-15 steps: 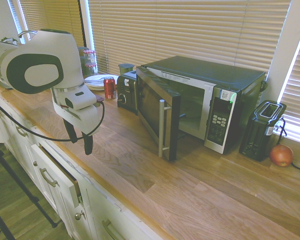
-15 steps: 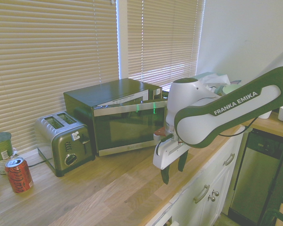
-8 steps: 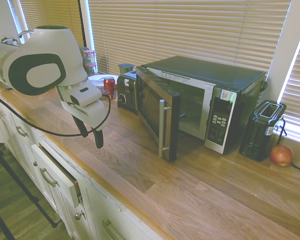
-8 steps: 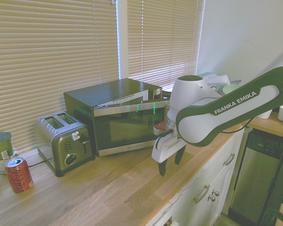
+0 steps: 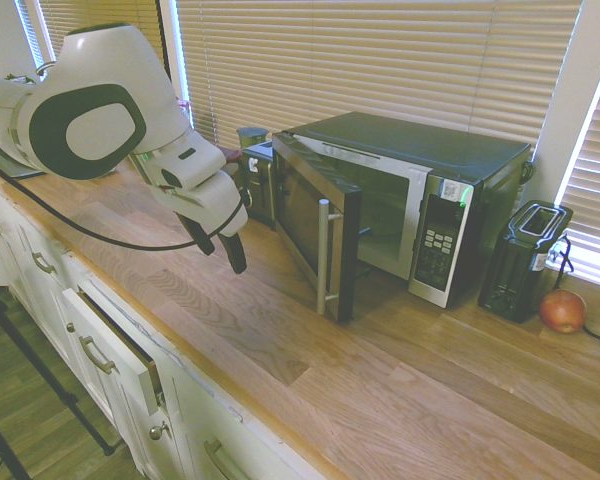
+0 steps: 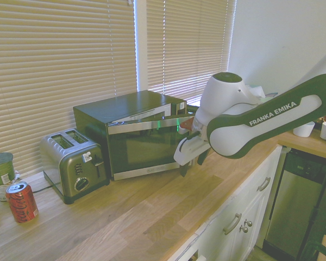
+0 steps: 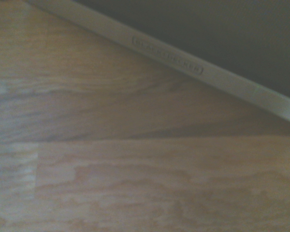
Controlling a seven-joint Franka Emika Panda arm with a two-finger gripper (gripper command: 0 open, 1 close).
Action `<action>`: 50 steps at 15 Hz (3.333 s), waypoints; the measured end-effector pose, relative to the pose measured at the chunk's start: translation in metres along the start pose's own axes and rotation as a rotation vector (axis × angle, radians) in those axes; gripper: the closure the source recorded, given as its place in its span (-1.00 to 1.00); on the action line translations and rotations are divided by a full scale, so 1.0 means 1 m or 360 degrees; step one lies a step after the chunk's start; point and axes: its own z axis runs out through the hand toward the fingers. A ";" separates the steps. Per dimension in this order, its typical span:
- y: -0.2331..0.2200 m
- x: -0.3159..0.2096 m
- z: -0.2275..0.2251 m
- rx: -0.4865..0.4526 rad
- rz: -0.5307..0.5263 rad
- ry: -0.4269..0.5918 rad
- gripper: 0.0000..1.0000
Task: Close the microwave
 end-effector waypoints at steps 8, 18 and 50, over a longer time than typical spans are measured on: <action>-0.041 0.058 -0.017 0.0061 0.0056 0.0175 -1.00; -0.064 0.124 -0.011 0.0052 0.0125 0.0221 -1.00; -0.128 0.182 0.015 -0.0010 0.0083 0.0097 -1.00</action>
